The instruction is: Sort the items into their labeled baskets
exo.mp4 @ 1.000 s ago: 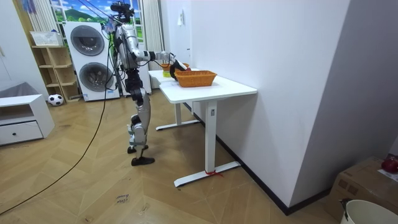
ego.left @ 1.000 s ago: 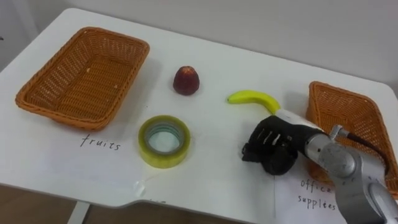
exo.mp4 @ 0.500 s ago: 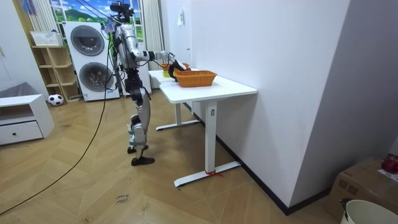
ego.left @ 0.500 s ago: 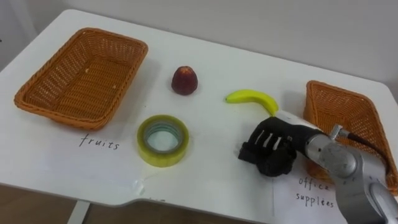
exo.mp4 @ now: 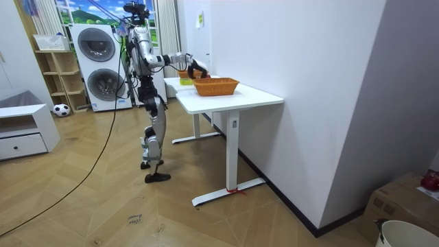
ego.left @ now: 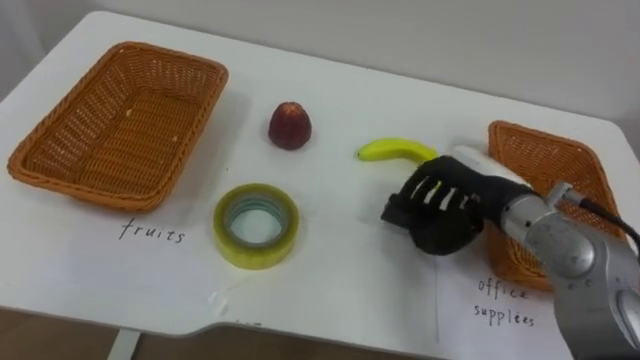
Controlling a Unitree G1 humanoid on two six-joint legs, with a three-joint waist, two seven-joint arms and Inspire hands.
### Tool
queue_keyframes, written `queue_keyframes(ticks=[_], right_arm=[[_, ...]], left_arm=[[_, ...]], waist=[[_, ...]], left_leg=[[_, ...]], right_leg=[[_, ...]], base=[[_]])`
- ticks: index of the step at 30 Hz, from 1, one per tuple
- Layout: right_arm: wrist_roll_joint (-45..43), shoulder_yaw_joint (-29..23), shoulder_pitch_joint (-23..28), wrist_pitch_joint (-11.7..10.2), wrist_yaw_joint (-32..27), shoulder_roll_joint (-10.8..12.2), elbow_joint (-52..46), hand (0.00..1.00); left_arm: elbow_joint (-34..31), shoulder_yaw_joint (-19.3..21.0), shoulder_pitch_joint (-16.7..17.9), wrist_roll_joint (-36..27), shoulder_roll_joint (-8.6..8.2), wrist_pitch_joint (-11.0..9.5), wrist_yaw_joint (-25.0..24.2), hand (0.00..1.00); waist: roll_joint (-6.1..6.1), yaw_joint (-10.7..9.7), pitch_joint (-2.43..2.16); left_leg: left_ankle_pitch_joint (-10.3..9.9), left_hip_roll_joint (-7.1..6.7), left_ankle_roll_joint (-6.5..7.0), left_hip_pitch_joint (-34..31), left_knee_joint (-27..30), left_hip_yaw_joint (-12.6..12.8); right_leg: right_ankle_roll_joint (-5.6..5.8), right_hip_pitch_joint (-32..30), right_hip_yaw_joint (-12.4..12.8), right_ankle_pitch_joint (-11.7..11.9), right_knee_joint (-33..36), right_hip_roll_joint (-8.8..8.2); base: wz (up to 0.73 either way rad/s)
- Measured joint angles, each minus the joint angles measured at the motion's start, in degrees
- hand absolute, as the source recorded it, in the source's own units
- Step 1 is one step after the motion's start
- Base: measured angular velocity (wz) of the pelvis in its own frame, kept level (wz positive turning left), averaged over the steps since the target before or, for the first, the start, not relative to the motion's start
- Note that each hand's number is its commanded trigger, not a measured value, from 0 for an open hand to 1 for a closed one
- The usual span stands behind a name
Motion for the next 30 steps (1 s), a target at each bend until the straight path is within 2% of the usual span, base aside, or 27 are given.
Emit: queue_keyframes(ticks=[7,12,21,24,30], right_arm=[[9.3,-4.3,0.0,-0.3,-3.2,-0.1,-2.7,1.00],[14.9,-7.2,-0.1,-0.4,-8.2,-0.3,-4.4,1.00],[15.1,-9.2,-3.7,-1.4,-11.9,-0.6,-4.3,1.00],[15.5,-9.6,-4.1,-2.2,-15.1,-1.9,-4.2,1.00],[17.5,-9.9,-4.1,-2.3,-18.4,-2.7,-4.2,1.00]], left_arm=[[0.0,0.3,0.8,0.0,-0.28,-0.3,0.0,0.00],[0.0,0.7,2.7,0.1,-0.25,-0.2,0.8,0.00],[0.0,2.1,4.8,0.0,-0.19,-0.2,1.0,0.00],[0.0,2.4,4.8,-0.3,-0.07,-0.3,1.0,0.00],[0.0,2.3,4.7,-0.6,-0.15,-0.4,1.4,0.00]], waist=[[-0.05,0.0,-0.10],[-0.07,-0.3,-0.46],[-0.38,-3.0,-0.67],[-0.59,-3.1,-0.75],[-1.23,-3.6,-0.53]], left_leg=[[0.0,0.02,0.00,0.2,0.0,0.5],[0.0,0.05,0.00,0.7,0.0,0.7],[0.0,0.04,0.00,0.9,0.1,0.4],[0.0,0.05,0.00,1.0,0.1,0.4],[0.0,0.06,0.00,1.0,-0.1,0.5]], right_leg=[[0.00,0.0,0.7,0.0,0.0,0.09],[0.00,0.3,0.9,0.0,0.2,0.11],[-0.01,0.7,0.2,0.0,0.2,0.05],[-0.01,0.7,0.3,0.0,0.2,0.07],[-0.01,0.6,0.4,0.0,0.2,0.10]], base=[[-0.04],[-0.01],[0.01],[0.00],[0.00]])
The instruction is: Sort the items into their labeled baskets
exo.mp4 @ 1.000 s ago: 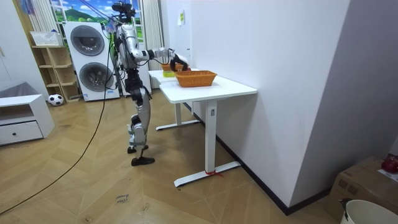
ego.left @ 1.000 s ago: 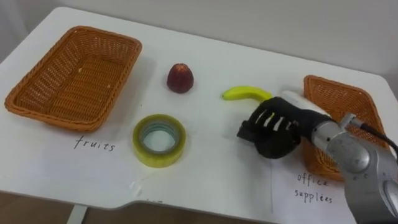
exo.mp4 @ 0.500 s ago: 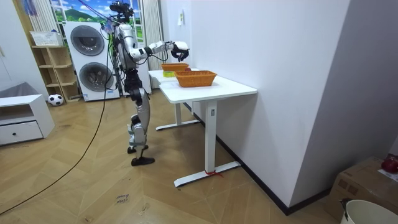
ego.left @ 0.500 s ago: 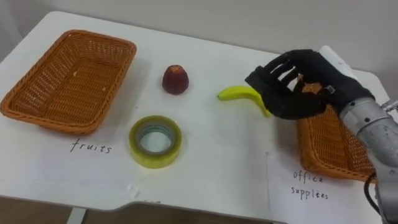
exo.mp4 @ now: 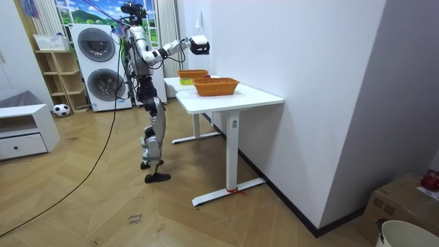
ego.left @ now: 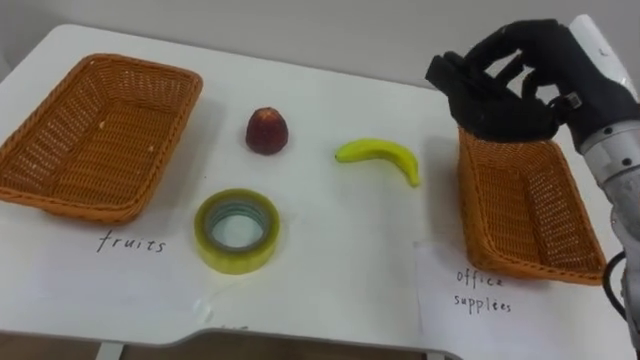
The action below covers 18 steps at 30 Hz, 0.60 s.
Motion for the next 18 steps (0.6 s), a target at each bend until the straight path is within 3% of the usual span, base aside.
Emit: queue_keyframes(ticks=[3,7,10,18], right_arm=[[0.6,0.0,0.0,-0.1,-1.3,-0.2,0.0,1.00],[2.0,0.0,0.0,-2.3,-2.5,-1.4,3.4,1.00],[2.0,0.0,0.1,-2.3,-2.8,-1.5,5.7,1.00],[1.9,-2.2,2.4,-2.3,-4.8,-1.5,7.5,1.00]], left_arm=[[0.0,-0.1,0.0,0.0,-0.01,-0.1,0.5,0.00],[0.0,-0.1,0.2,0.1,0.01,-0.4,1.3,0.00],[0.0,-0.2,0.1,0.0,-0.02,-0.4,1.4,0.00],[0.0,-0.1,-0.6,0.2,-0.10,-0.4,1.0,0.00]], waist=[[0.03,-0.3,0.03],[0.30,-0.9,0.23],[0.59,-1.1,0.43],[1.80,-1.6,0.32]], left_leg=[[0.0,0.01,0.00,0.0,-0.1,0.0],[0.0,0.02,0.00,0.0,-0.1,0.0],[0.0,0.02,0.00,0.0,0.0,0.2],[0.0,0.06,-0.01,0.2,0.2,0.7]], right_leg=[[0.00,-0.1,0.0,0.0,0.0,0.02],[0.00,-0.1,0.0,0.0,0.0,0.01],[0.00,-0.2,0.0,0.0,0.0,0.02],[0.00,-0.4,0.8,0.0,0.0,0.09]], base=[[0.00],[0.00],[-0.01],[-0.03]])
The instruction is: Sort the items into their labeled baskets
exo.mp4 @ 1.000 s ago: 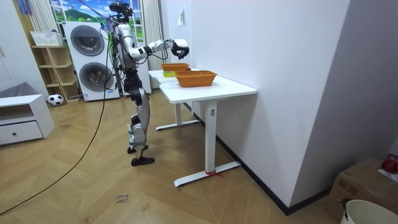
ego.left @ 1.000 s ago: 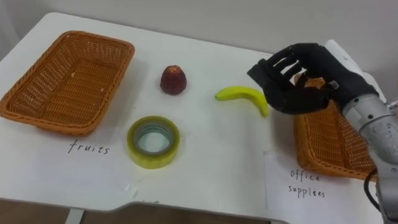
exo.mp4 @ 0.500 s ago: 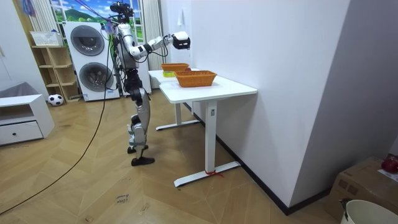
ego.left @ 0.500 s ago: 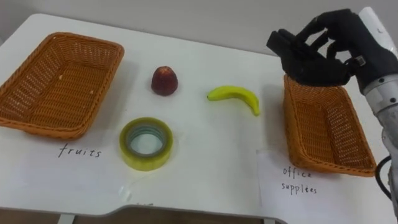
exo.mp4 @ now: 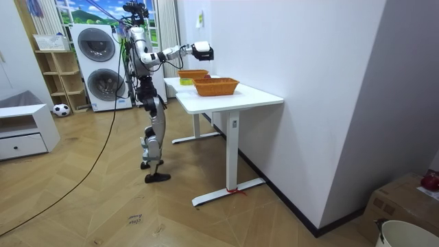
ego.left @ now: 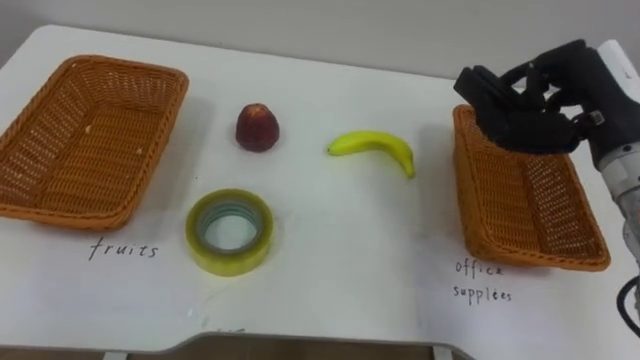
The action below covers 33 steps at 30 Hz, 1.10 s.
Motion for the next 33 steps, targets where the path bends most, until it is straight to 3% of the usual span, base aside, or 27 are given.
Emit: queue_keyframes(ticks=[9,15,24,33], right_arm=[[-0.1,0.0,0.2,0.1,-1.0,0.0,1.4,1.00],[-0.2,0.0,4.7,0.4,-0.6,0.0,1.4,1.00],[-2.0,0.0,6.1,2.7,2.5,0.0,4.4,1.00],[-2.0,0.0,6.1,2.7,5.0,0.1,6.1,1.00]], left_arm=[[0.3,0.0,-0.1,0.0,-0.35,0.3,-1.7,0.00],[0.3,0.0,0.1,0.0,-0.34,0.6,-1.9,0.00],[-0.2,0.0,0.7,0.6,-0.49,1.8,-1.8,0.00],[-1.3,0.0,0.1,0.5,-0.46,1.7,-1.5,0.00]], waist=[[0.05,-1.0,-0.11],[0.68,-1.0,-0.76],[1.50,-1.0,-0.52],[0.66,-0.9,-0.67]], left_leg=[[0.0,0.00,0.01,0.0,0.0,0.7],[0.0,0.01,0.00,0.0,-0.1,0.7],[0.0,0.03,0.01,-0.4,-0.1,1.2],[0.0,-0.03,0.01,-0.3,-0.1,1.2]], right_leg=[[0.01,-0.2,0.6,0.0,0.3,0.03],[0.01,-0.2,0.5,0.0,0.3,0.00],[0.02,-1.1,0.9,0.0,0.7,0.02],[0.02,-1.0,0.9,0.0,0.1,0.00]], base=[[-0.03],[0.00],[-0.02],[0.00]])
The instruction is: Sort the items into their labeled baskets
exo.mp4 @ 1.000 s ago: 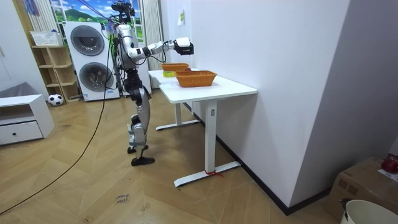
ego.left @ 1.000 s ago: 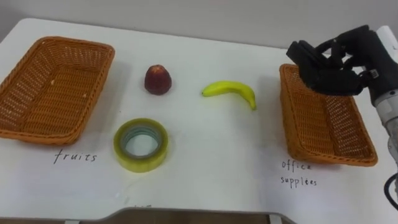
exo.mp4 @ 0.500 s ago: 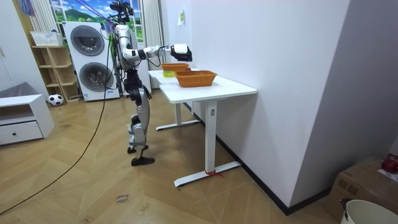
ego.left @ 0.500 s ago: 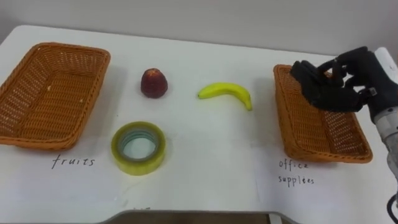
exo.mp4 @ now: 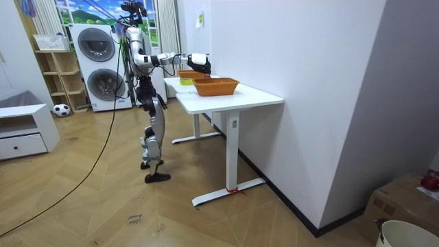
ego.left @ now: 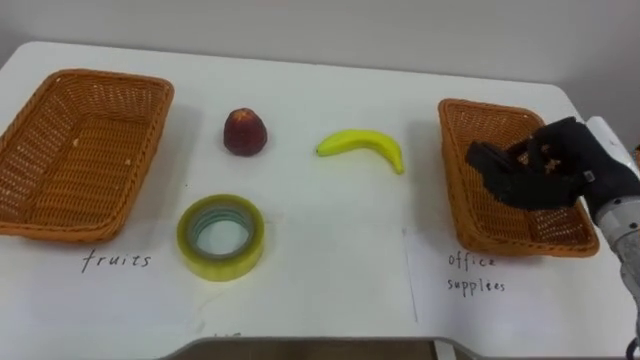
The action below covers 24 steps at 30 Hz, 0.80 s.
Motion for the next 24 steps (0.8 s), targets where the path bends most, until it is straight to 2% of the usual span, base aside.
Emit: queue_keyframes(ticks=[10,11,12,13,14,24], right_arm=[[-0.5,0.0,0.0,-0.1,2.0,0.2,1.9,1.00],[-0.6,0.0,0.0,-0.1,2.2,0.2,1.9,0.97],[-0.6,0.0,0.0,-0.1,2.4,0.2,1.9,0.53],[-0.6,0.0,0.0,-0.1,2.4,0.2,2.0,0.02],[-0.6,0.0,0.0,-0.1,2.4,0.2,2.1,0.00],[-2.9,0.1,0.0,0.0,3.6,0.5,2.1,0.00]], left_arm=[[0.0,0.0,0.0,1.3,0.21,0.0,-0.2,0.00],[0.0,0.0,0.0,1.3,0.21,0.0,-0.2,0.00],[0.0,0.0,0.0,1.3,0.22,0.0,-0.2,0.00],[0.0,0.0,0.0,1.3,0.25,0.0,-0.3,0.00],[0.0,0.0,0.0,1.3,0.26,0.0,-0.4,0.00],[0.0,0.0,0.0,1.9,0.27,0.0,-0.5,0.00]], waist=[[-1.08,0.3,0.40],[-1.11,0.3,0.42],[-1.11,0.3,0.43],[-1.12,0.3,0.42],[-1.12,0.3,0.42],[-1.10,0.3,0.43]], left_leg=[[0.0,-0.02,0.00,-0.1,0.0,-0.1],[0.0,-0.03,0.00,-0.1,0.0,-0.1],[0.0,-0.03,0.00,-0.2,0.0,-0.1],[0.0,-0.03,0.00,-0.1,0.0,-0.2],[0.0,-0.03,0.00,-0.1,0.0,-0.2],[0.0,-0.05,0.00,-0.2,0.0,-0.2]], right_leg=[[0.01,0.0,-0.1,0.0,-0.2,-0.02],[0.01,0.0,-0.1,0.0,-0.2,-0.02],[0.01,0.0,-0.1,0.0,-0.2,-0.02],[0.02,0.0,-0.1,0.0,-0.2,-0.02],[0.02,0.0,-0.1,0.0,-0.2,-0.02],[0.02,0.0,-0.1,0.0,-0.2,-0.02]], base=[[0.00],[0.00],[0.00],[0.00],[0.00],[0.00]])
